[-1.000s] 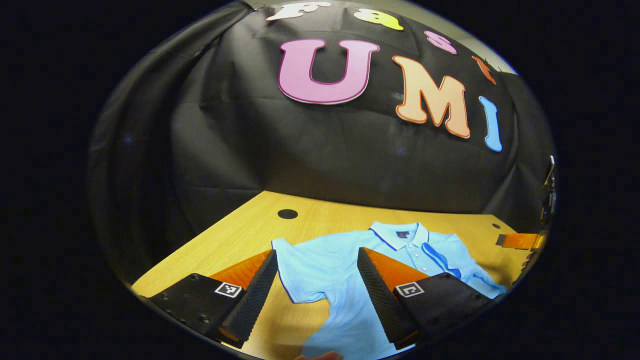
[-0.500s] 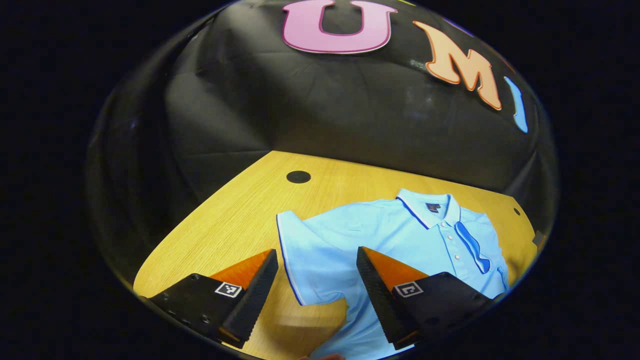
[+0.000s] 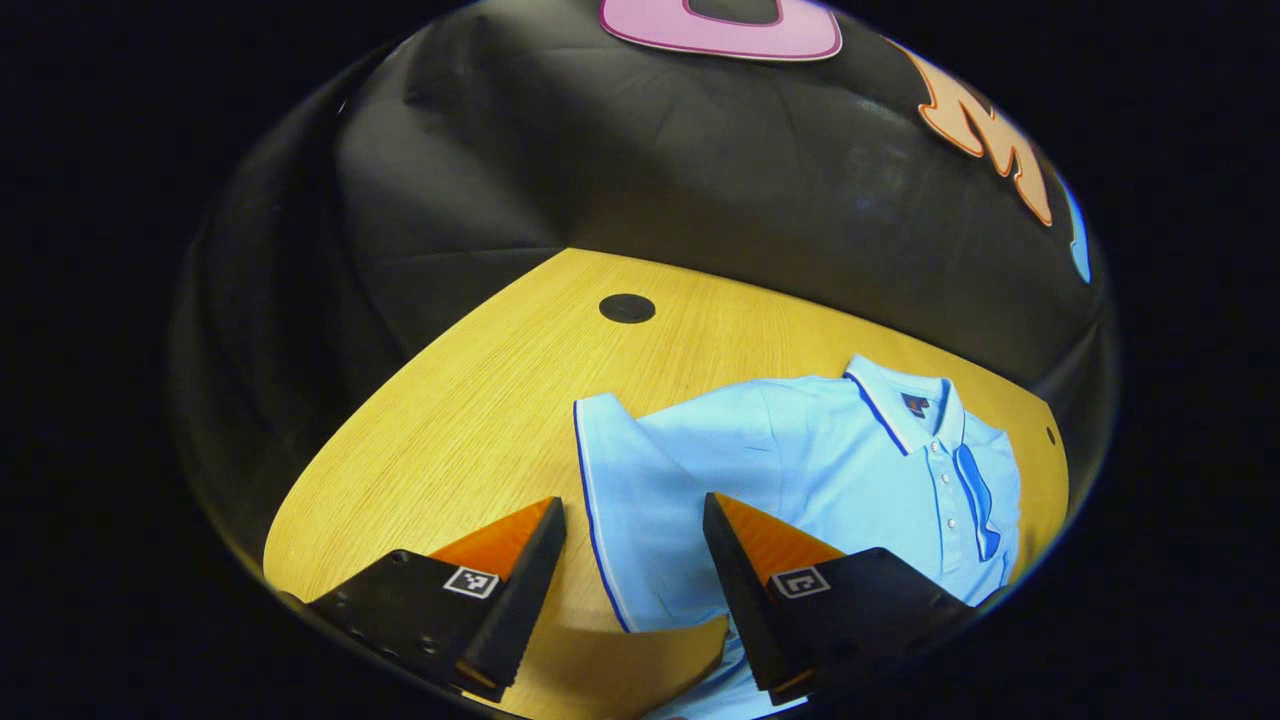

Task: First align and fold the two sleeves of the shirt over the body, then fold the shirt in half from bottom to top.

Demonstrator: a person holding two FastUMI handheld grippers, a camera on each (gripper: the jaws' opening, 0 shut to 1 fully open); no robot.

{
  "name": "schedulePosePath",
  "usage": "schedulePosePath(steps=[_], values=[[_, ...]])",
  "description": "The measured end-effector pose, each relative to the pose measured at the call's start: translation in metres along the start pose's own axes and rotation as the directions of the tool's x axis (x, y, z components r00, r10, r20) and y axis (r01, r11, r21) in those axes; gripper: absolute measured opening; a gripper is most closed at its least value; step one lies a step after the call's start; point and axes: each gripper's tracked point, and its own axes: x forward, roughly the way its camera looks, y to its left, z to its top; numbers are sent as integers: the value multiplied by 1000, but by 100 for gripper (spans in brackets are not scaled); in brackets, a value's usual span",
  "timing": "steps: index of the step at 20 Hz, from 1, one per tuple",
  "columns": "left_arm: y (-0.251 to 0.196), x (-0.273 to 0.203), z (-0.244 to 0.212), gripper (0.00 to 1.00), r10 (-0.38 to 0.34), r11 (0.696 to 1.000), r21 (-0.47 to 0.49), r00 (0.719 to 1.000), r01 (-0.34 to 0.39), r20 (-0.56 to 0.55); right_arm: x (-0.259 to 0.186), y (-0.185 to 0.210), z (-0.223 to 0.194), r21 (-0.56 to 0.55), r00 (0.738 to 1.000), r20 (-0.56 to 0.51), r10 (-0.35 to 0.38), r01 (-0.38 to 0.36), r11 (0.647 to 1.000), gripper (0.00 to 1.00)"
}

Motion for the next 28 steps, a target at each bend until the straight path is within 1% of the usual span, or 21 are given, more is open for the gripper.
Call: schedulePosePath(steps=[1, 2, 4, 5, 6, 7, 8, 10, 11, 13, 14, 15, 16, 17, 18, 19, 20, 23, 25, 28], values=[[0, -1, 0, 82, -1, 1000, 7, 1000, 1, -5, -1, -1, 2, 5, 1000, 4, 0, 0, 1000, 97], [0, 1, -1, 77, 1, 1000, 12, 1000, -1, -8, -1, -2, 2, 10, 1000, 5, -1, 1, 1000, 97], [2, 1, -3, 73, 8, 1000, 23, 1000, -8, -19, -2, -4, 3, 22, 1000, 6, -2, 2, 1000, 97], [2, 2, -4, 76, 11, 1000, 29, 1000, -11, -23, -3, -5, 2, 29, 1000, 5, -3, 3, 1000, 97], [3, 2, -4, 71, 12, 999, 31, 1000, -12, -23, -3, -6, 3, 35, 1000, 5, -3, 3, 999, 97], [3, 2, -5, 70, 15, 999, 39, 999, -14, -29, -3, -7, 3, 41, 1000, 3, -5, 4, 999, 97], [5, 1, -7, 71, 16, 999, 49, 999, -14, -39, -3, -8, 3, 44, 1000, 2, -6, 6, 999, 97], [4, 2, -6, 65, 4, 998, 67, 999, -2, -31, -4, -8, 3, 50, 1000, 2, -6, 6, 999, 97], [3, 2, -6, 65, 3, 998, 67, 1000, -1, -25, -4, -8, 3, 53, 1000, 3, -5, 4, 999, 97], [1, 7, -3, 49, 2, 999, 53, 1000, -2, -3, -5, -10, 4, 52, 1000, 3, -6, 6, 999, 97], [1, 6, -3, 37, -7, 999, 51, 1000, 8, -1, -5, -10, 4, 50, 1000, 3, -8, 7, 999, 97], [-1, 6, -2, 33, -19, 999, 45, 1000, 19, 5, -5, -10, 3, 50, 1000, 3, -9, 9, 999, 97], [-2, 8, -1, 23, -29, 999, 34, 999, 29, 14, -4, -11, 3, 51, 1000, 1, -10, 10, 999, 96], [-3, 8, 1, 19, -36, 999, 20, 999, 35, 25, -5, -11, 2, 53, 1000, -2, -10, 10, 999, 97], [-2, 8, 2, 6, -37, 999, 10, 999, 37, 36, -4, -13, 2, 54, 1000, -4, -11, 11, 998, 97], [-3, 7, 4, 4, -40, 999, 0, 998, 40, 44, -5, -14, 1, 53, 1000, -5, -14, 14, 999, 97], [-2, 8, 3, 0, -43, 999, -10, 998, 44, 50, -5, -15, 1, 50, 1000, -5, -17, 17, 999, 97], [-11, 4, 15, 0, -84, 995, -43, 992, 88, 98, -6, -16, 1, 49, 1000, -3, -21, 21, 999, 97], [-22, -5, 28, 0, -137, 989, -32, 982, 142, 133, -7, -17, 3, 53, 1000, -1, -21, 21, 998, 97], [-49, -27, 44, 0, -211, 977, -10, 966, 215, 152, -6, -17, 4, 56, 1000, 4, -22, 21, 998, 97]])
